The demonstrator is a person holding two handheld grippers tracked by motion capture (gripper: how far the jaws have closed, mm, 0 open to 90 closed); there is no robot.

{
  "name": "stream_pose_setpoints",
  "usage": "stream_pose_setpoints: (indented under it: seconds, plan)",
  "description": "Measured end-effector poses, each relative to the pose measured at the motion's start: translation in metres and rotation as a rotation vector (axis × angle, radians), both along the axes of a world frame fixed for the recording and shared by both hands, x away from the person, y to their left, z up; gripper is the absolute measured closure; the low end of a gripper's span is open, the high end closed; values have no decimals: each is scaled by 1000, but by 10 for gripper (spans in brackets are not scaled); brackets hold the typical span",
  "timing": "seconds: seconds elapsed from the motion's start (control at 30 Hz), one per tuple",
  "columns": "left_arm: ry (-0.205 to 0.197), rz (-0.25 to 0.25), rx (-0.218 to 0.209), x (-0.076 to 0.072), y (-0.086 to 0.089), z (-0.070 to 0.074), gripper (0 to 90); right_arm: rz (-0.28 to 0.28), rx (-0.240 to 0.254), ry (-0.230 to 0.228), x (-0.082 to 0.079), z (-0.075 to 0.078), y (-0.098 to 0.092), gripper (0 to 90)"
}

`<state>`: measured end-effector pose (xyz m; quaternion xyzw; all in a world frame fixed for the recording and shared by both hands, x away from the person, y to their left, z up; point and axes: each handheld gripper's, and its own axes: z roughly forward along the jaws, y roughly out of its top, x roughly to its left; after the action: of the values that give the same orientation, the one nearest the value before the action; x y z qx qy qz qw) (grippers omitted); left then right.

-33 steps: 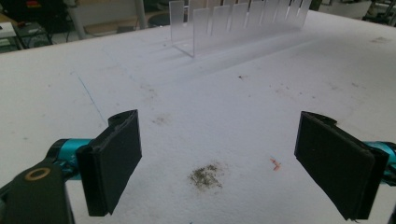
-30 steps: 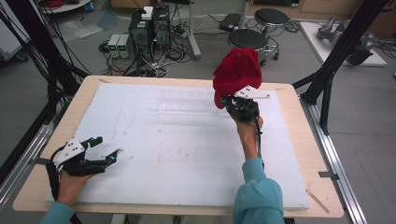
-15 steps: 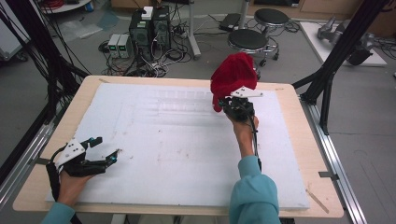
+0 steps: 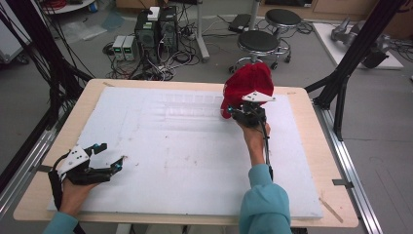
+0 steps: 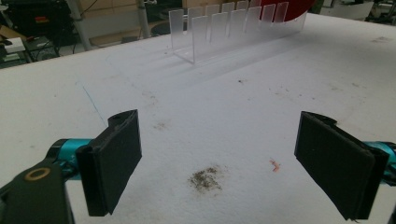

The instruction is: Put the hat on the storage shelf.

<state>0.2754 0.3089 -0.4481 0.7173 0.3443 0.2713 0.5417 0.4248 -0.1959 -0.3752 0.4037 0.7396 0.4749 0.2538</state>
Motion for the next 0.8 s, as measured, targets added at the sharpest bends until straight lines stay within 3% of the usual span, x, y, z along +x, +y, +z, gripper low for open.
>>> stream_pose_setpoints:
  seconds: [0.13,0.37,0.43,0.47,0.5,0.53,0.6,0.67,0.7,0.73,0.77,0.8]
  plan:
    - [2,4,2,0,0,0,151,-1,16,-3,-3,0,-3,566]
    - [-1,15,-18,0,1,0,150,-51,15,-8,-18,-3,-1,175]
    - [-5,16,-23,-1,2,0,149,-81,18,22,-24,-1,-5,101]
    - [-5,19,-29,-1,2,0,149,-83,38,-15,-35,0,-11,101]
    - [-7,18,-31,-1,3,0,149,-83,38,-15,-35,0,-11,101]
    - [-13,18,-39,-2,3,0,148,-82,25,-30,-48,3,-15,100]
    - [-19,18,-41,-3,3,-1,148,-68,31,-16,-53,5,-18,100]
    - [-45,24,-43,-5,3,-1,148,-47,39,-33,-75,16,-24,100]
    - [-49,25,-46,-6,3,-1,148,-39,47,-68,-83,20,-26,100]
    - [-49,25,-46,-6,3,-1,148,-34,66,-140,-93,21,-28,101]
    - [-53,30,-45,-6,4,-1,148,-34,66,-140,-93,21,-28,101]
    - [-57,30,-47,-6,4,-1,148,-34,69,-177,-103,22,-29,100]
